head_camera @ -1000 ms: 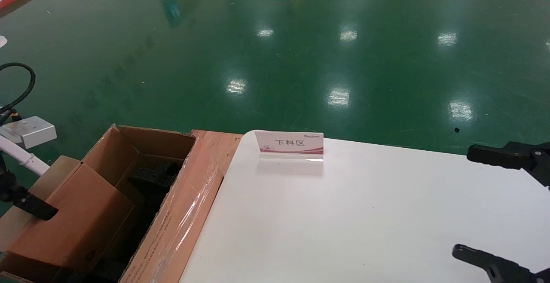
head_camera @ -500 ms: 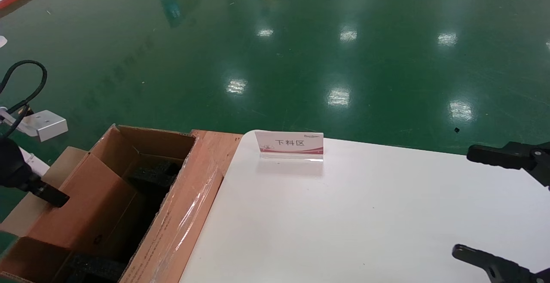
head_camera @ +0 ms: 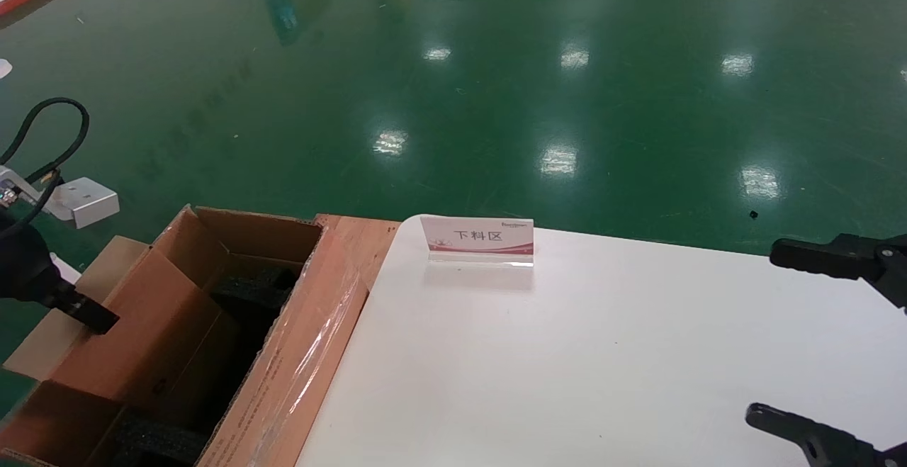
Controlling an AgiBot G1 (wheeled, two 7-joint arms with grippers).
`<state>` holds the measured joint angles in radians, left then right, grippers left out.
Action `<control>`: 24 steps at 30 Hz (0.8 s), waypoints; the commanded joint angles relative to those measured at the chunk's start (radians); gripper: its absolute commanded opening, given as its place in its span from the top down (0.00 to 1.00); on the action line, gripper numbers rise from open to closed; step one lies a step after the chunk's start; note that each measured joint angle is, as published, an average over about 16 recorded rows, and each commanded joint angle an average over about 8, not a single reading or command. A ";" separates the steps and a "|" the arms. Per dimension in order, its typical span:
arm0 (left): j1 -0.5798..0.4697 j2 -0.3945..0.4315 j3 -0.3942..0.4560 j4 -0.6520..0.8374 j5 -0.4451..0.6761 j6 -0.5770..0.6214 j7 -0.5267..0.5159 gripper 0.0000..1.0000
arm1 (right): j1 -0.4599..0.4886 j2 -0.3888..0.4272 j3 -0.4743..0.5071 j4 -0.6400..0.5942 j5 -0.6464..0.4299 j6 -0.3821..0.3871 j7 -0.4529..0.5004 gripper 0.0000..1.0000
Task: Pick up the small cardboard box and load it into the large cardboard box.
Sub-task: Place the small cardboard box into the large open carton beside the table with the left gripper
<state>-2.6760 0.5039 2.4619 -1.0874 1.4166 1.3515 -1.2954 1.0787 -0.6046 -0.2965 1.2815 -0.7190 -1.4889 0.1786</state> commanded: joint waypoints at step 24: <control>0.100 0.037 0.013 0.047 0.017 -0.070 -0.003 1.00 | 0.000 0.001 -0.001 0.000 0.001 0.001 -0.001 0.00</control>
<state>-2.5751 0.5422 2.4748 -1.0395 1.4326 1.2829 -1.3001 1.0790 -0.6041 -0.2978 1.2815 -0.7181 -1.4884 0.1779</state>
